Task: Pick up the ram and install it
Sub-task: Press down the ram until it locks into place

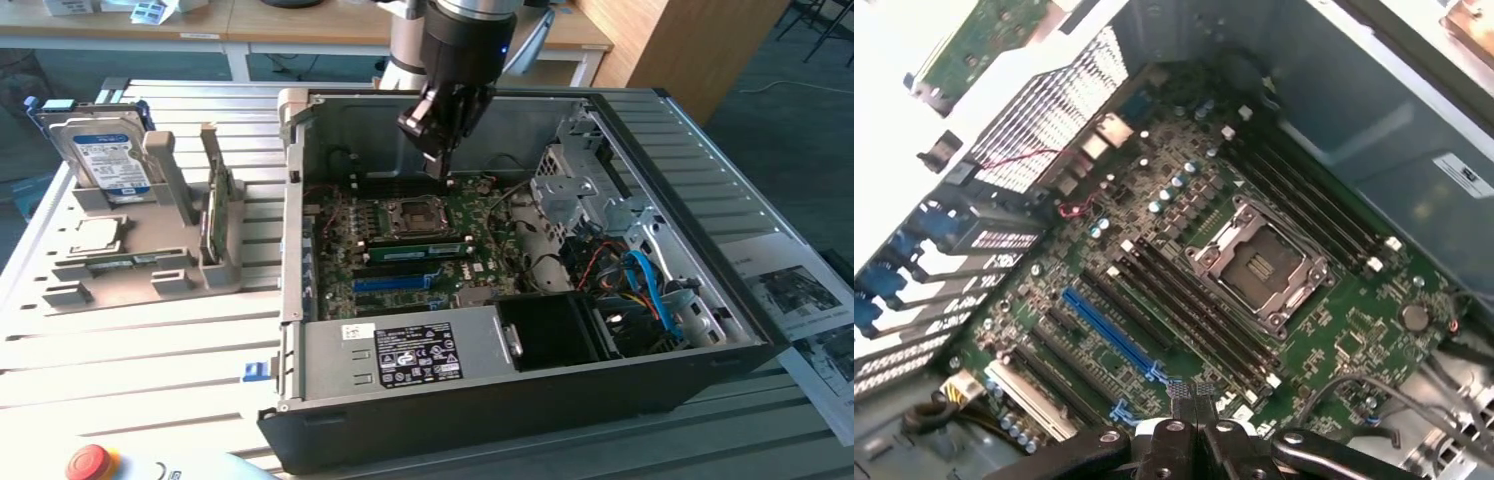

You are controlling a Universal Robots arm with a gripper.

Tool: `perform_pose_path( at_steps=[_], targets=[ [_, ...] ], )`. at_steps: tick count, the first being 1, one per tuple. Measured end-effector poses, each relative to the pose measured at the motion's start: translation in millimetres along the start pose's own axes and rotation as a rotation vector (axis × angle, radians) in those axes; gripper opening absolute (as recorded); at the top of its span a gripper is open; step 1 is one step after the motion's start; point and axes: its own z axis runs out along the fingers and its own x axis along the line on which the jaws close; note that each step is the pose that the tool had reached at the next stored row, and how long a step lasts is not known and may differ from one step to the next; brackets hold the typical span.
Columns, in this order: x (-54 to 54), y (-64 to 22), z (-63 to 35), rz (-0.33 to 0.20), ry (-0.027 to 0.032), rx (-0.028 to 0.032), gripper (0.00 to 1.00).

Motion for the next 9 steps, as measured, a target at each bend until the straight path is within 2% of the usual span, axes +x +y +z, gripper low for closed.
perform_pose_path(
  at_steps=[9],
  targets=[
    [-0.1, 0.0, 0.5, 0.125, -0.0037, -0.0047, 0.11]
  ],
)
